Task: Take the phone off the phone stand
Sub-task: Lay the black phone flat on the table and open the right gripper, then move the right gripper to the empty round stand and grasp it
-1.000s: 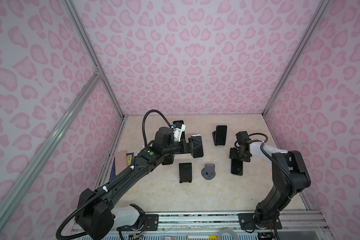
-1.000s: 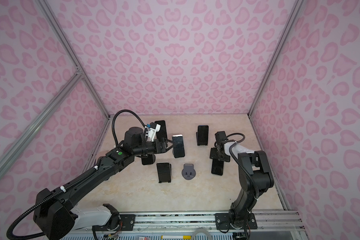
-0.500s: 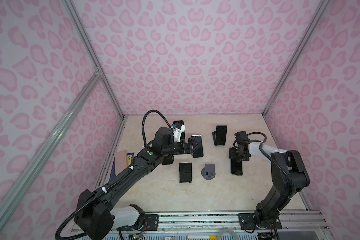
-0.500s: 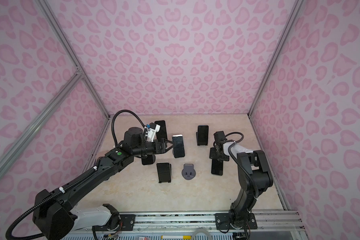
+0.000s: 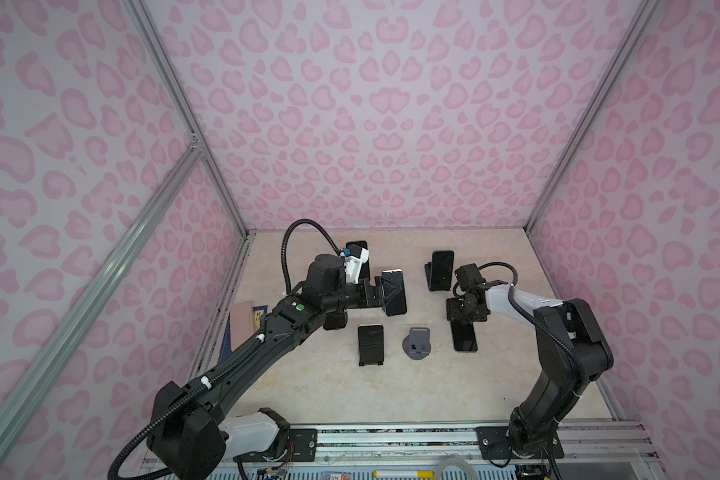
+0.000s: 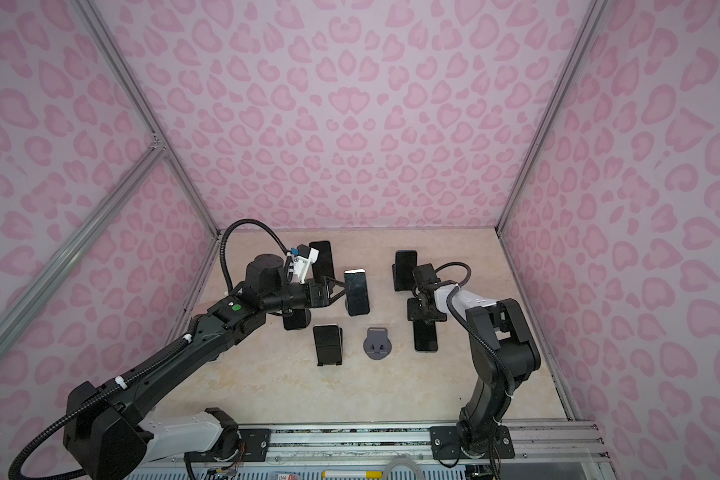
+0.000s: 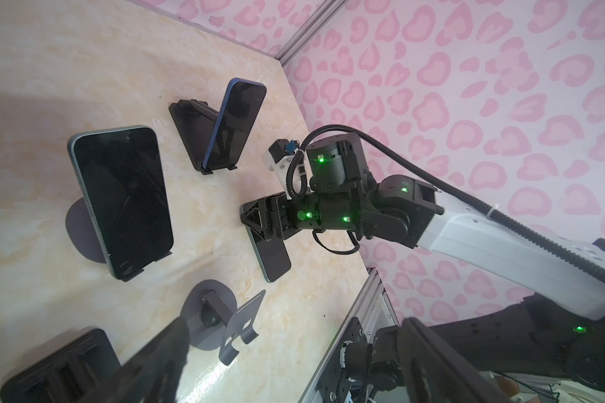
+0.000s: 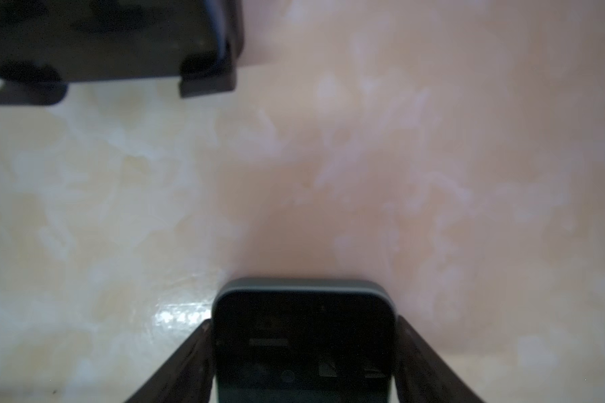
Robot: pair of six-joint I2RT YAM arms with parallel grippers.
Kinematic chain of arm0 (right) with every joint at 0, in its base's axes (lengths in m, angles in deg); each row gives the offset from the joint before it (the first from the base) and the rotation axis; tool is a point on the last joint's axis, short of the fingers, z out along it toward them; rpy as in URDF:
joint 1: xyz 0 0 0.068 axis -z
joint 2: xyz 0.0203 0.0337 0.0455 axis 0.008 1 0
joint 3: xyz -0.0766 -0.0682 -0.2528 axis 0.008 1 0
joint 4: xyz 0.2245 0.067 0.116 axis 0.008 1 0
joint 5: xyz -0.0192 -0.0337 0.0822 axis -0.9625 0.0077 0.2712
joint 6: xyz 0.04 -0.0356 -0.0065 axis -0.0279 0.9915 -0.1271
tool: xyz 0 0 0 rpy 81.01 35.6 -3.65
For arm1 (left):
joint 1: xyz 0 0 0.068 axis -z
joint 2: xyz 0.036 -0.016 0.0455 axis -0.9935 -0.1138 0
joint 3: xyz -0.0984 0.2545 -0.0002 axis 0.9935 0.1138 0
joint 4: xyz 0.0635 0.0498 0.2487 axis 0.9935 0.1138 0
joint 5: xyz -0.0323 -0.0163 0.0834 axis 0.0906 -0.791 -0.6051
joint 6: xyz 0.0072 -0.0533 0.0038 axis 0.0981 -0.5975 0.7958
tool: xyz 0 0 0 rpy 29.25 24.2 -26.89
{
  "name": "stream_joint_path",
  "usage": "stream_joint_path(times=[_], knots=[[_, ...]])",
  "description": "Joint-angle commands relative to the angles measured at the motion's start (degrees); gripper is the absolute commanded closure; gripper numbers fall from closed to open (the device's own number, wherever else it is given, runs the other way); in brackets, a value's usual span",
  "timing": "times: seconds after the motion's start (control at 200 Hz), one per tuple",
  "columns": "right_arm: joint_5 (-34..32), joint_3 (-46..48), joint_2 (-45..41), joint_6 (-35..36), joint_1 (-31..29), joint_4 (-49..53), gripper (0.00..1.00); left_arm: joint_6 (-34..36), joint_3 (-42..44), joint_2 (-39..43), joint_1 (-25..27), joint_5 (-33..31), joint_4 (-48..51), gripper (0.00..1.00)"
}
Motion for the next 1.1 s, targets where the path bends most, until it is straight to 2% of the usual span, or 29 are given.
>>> stream_joint_path(times=[0.0, 0.29, 0.51, 0.59, 0.71, 0.79, 0.895, 1.095], knots=[[2.02, 0.56, 0.32, 0.53, -0.47, 1.07, 0.23, 0.62, -0.49, 0.62, -0.07, -0.06, -0.73, 0.04], [0.68, -0.98, -5.18, -0.64, -0.72, 3.37, 0.12, 1.23, -0.53, 0.9, -0.23, -1.11, -0.31, 0.03], [-5.15, -2.75, -15.22, -4.12, -3.06, 7.2, 0.11, 1.86, -0.11, 2.39, -0.97, -5.06, 0.74, 0.03], [-8.14, -2.43, -19.53, -7.4, -6.86, 8.43, 0.1, 1.74, 0.11, 3.79, -1.49, -8.1, 1.41, 0.03], [-15.23, -0.41, -25.07, -15.29, -16.78, 9.37, 0.02, 1.08, 1.23, 6.6, -2.97, -12.89, 1.66, 0.03], [-16.35, 2.4, -27.6, -19.91, -22.5, 6.66, 0.01, 0.88, 1.78, 7.81, -4.07, -14.35, 1.55, 0.03], [-17.01, 3.58, -27.33, -25.95, -27.59, 5.74, 0.01, 0.81, 1.88, 8.28, -4.88, -14.93, 1.61, 0.03], [-18.43, 2.08, -22.79, -29.03, -34.97, 6.11, 0.01, 0.18, 1.62, 7.67, -5.15, -13.36, 1.67, 0.03]])
